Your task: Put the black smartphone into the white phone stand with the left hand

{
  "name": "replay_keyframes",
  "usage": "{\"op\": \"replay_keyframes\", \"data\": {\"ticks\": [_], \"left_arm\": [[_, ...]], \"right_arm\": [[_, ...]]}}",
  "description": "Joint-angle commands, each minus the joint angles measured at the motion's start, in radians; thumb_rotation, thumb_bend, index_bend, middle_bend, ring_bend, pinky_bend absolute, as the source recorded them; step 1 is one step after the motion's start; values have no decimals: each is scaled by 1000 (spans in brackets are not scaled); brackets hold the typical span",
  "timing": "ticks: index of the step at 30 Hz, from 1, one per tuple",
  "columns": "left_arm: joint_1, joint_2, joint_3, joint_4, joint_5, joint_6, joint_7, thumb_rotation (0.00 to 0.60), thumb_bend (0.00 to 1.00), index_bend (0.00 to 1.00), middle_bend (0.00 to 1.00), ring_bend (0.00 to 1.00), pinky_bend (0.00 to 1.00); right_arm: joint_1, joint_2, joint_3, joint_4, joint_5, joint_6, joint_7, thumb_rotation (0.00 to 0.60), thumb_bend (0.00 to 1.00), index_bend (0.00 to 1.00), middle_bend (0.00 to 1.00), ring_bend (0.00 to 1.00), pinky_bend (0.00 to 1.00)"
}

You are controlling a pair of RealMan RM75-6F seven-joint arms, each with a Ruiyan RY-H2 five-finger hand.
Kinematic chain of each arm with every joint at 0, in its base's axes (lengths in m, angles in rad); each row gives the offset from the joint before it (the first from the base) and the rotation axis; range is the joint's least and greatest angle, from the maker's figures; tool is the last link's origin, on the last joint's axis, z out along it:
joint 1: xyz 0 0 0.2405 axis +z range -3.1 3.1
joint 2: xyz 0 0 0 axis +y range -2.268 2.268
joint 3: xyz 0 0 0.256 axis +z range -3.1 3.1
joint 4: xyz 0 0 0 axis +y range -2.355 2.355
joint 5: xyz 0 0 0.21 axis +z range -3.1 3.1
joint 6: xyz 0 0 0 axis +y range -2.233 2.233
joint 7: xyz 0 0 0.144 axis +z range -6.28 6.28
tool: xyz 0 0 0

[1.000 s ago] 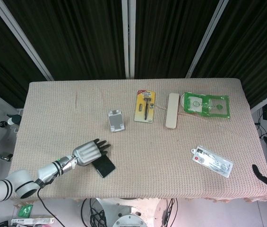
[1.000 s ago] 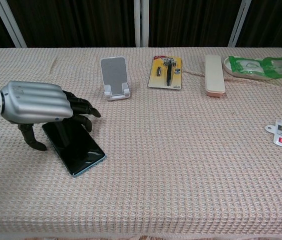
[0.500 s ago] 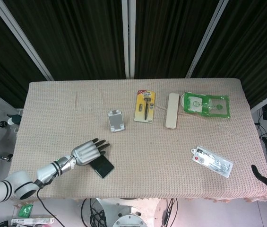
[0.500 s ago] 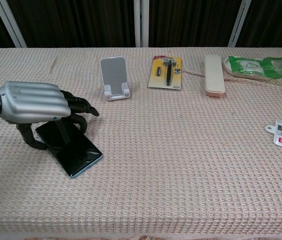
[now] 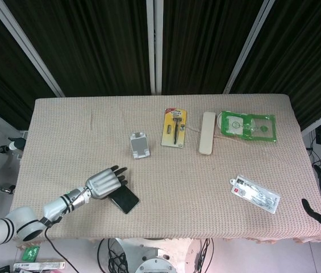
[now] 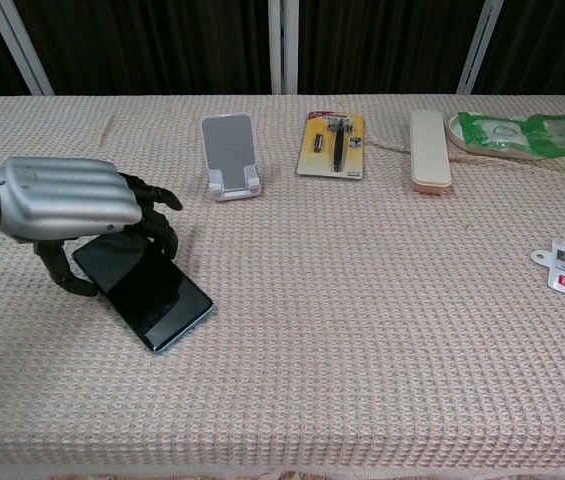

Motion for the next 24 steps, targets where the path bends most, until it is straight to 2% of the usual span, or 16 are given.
{"op": "replay_keyframes", "data": {"ticks": [1, 5, 13, 19, 24], "left_arm": [[7, -6, -2, 7, 11, 28, -8, 600, 347, 583, 400, 187, 285], [14, -14, 0, 20, 26, 61, -19, 600, 347, 596, 471, 366, 394], [22, -19, 1, 32, 31, 90, -31, 600, 347, 602, 611, 512, 487], [26, 10, -7, 17, 36, 119, -26, 600, 347, 608, 625, 525, 499], [13, 78, -46, -3, 46, 153, 73, 600, 347, 608, 625, 525, 499]], "right_arm": [[0, -1, 0, 2, 0, 0, 1, 600, 176, 0, 0, 0, 0], [0, -1, -1, 3, -1, -1, 3, 600, 176, 0, 0, 0, 0], [-1, -5, -1, 10, 0, -2, 7, 600, 176, 0, 0, 0, 0], [-2, -3, 0, 10, 1, 1, 9, 600, 176, 0, 0, 0, 0], [-3, 0, 4, 7, 3, 5, 9, 600, 176, 0, 0, 0, 0]]}}
